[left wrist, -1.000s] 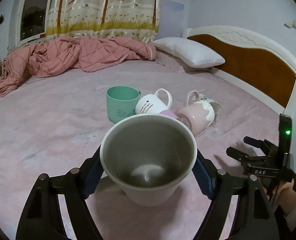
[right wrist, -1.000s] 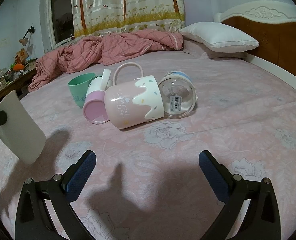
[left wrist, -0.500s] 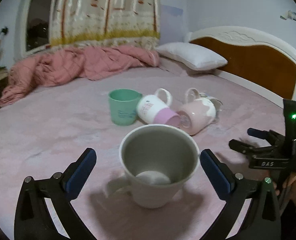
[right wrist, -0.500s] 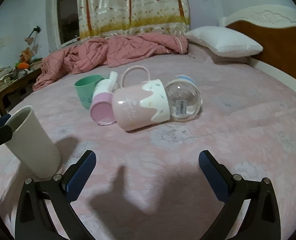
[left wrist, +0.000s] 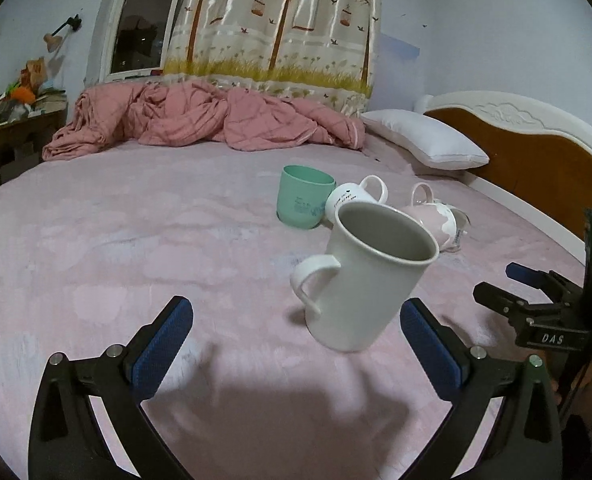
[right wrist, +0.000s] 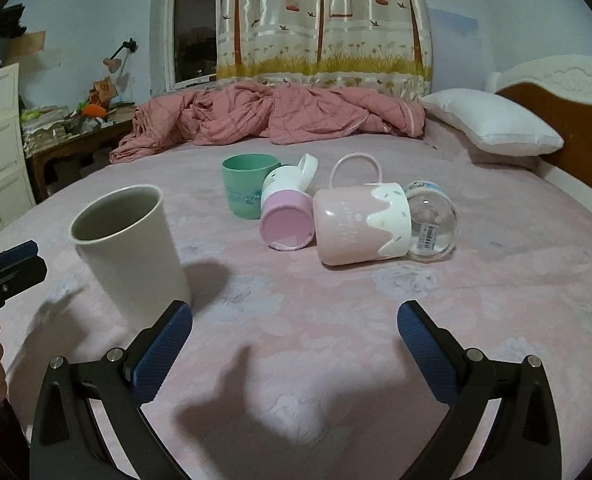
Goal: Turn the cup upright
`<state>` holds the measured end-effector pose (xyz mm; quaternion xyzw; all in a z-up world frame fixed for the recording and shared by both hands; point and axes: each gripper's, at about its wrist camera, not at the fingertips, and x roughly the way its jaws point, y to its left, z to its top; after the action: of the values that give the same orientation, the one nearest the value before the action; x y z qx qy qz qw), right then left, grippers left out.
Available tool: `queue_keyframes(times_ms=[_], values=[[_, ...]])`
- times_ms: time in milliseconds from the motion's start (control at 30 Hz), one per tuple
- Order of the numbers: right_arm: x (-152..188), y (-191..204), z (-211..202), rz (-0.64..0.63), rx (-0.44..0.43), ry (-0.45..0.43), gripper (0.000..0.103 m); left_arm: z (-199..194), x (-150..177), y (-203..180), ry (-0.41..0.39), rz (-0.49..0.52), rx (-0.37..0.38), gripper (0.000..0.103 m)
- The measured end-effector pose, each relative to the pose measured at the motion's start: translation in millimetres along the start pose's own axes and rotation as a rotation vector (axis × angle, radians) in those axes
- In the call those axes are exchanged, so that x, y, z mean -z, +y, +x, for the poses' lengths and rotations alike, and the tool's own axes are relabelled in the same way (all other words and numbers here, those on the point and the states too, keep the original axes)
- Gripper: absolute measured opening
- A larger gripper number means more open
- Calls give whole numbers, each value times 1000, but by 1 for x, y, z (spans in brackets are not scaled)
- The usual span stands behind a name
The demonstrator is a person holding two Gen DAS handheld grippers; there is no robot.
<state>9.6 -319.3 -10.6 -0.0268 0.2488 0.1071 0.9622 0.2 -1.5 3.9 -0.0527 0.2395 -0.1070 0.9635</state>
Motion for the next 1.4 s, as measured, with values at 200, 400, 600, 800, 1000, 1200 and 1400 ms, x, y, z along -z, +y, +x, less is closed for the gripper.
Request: queue_keyframes(times_ms=[200,400,600,800,1000,1200,1400], values=[[8,13,-22,49,-5,-2,103,-7,11,-11,-11,12,-70,103],[12,22,-42,53,-2,-34,103,-13,14,-16,-32,36,-118,103],[15,28,-47,29,-15,-45,103,-17,15,-17,-45,45,-101,103],[15,31,-48,14,-11,-48,103,-19,15,-19,-44,58,-93,103],[15,35,-49,-5,-6,-56,103,-16,17,-18,-33,42,-77,103],[15,35,-49,-2,-8,-53,103,-13,18,-21,-39,62,-99,103],[16,31,-46,16,-8,-49,103,-12,19,-21,-28,56,-96,103]])
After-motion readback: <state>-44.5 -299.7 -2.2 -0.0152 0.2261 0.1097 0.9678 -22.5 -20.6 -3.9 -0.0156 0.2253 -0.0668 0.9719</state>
